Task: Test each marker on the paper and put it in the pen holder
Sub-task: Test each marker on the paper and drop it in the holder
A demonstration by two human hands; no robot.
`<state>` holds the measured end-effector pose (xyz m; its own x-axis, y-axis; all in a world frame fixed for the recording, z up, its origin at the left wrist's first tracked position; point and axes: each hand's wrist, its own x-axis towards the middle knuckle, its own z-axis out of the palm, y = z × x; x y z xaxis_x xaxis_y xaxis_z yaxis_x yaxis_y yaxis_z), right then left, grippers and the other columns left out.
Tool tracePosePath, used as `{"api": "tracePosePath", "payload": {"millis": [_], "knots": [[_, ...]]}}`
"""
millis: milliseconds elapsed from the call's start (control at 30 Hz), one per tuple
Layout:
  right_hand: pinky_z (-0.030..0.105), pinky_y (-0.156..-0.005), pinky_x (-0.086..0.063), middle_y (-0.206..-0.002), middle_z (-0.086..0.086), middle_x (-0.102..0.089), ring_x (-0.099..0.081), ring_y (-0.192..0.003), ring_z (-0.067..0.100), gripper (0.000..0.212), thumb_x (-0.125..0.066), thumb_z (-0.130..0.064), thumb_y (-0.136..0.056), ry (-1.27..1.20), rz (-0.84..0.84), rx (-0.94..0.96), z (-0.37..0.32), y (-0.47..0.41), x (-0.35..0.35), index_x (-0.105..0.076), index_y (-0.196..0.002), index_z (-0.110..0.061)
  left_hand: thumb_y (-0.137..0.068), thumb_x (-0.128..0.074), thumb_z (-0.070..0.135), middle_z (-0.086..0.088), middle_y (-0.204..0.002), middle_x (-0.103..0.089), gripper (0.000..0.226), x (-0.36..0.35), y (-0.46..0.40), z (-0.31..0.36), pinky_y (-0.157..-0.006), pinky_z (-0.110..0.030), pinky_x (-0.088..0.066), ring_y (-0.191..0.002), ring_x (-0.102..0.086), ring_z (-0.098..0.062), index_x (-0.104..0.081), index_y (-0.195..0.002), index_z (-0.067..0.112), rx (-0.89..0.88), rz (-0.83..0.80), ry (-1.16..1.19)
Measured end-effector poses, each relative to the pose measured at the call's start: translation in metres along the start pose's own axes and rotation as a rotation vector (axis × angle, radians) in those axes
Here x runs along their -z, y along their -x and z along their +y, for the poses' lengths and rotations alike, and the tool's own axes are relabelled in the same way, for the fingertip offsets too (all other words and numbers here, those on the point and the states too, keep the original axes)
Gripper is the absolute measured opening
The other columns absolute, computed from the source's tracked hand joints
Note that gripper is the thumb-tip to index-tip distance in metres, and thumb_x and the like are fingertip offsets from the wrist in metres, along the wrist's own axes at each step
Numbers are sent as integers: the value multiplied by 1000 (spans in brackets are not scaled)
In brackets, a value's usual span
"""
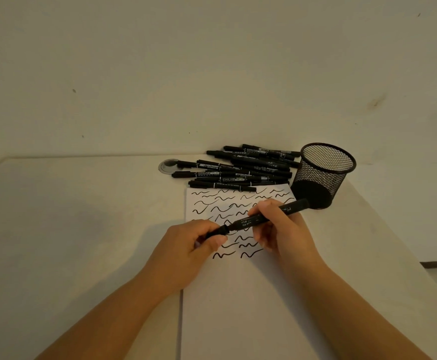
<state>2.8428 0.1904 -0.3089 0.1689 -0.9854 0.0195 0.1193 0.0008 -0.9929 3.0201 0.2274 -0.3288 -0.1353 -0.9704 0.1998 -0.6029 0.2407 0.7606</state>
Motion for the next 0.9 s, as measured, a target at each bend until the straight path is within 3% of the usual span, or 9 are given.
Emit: {"api": "tracePosePath", "payload": {"millis": [100,200,400,667,900], "knots": [[17,-39,-36,-46,2,-55,-46,-40,11,33,-52,-18,-90,7,-68,35,0,3,0,-67,-61,-22,-84,-49,45,16,-56,-51,12,2,2,4,-52,-14,-33,-54,-46,-3,-58,-78,40,-19,8,9],[18,-39,-35,-45,1,-55,-46,-39,12,26,-52,-28,-81,0,-118,59,-2,5,1,-65,-60,-22,-80,-41,55,22,-63,-54,24,3,3,8,-54,-14,-35,-58,-48,-3,-59,-82,38,-57,15,-10],[18,-39,-35,-42,2,-52,-43,-37,13,28,-49,-30,-78,-6,-120,76,0,6,-2,-63,-57,-20,-85,-46,43,21,-62,-50,11,2,5,13,-59,-8,-35,-68,-51,-2,-55,-82,38,-131,32,-95],[18,-37,-35,-40,2,-50,-42,-36,12,29,-44,-24,-80,-27,-139,134,0,9,-10,-60,-57,-15,-85,-33,53,17,-61,-46,24,-1,7,20,-54,-17,-34,-64,-48,-9,-49,-78,37,-216,55,-99],[16,-37,-26,-37,1,-39,-33,-33,12,31,-42,-23,-75,-126,-7,125,3,13,-18,-53,-47,-16,-83,-30,52,14,-53,-45,26,-6,8,29,-49,-15,-29,-53,-42,-6,-44,-68,36,-182,18,4]]}}
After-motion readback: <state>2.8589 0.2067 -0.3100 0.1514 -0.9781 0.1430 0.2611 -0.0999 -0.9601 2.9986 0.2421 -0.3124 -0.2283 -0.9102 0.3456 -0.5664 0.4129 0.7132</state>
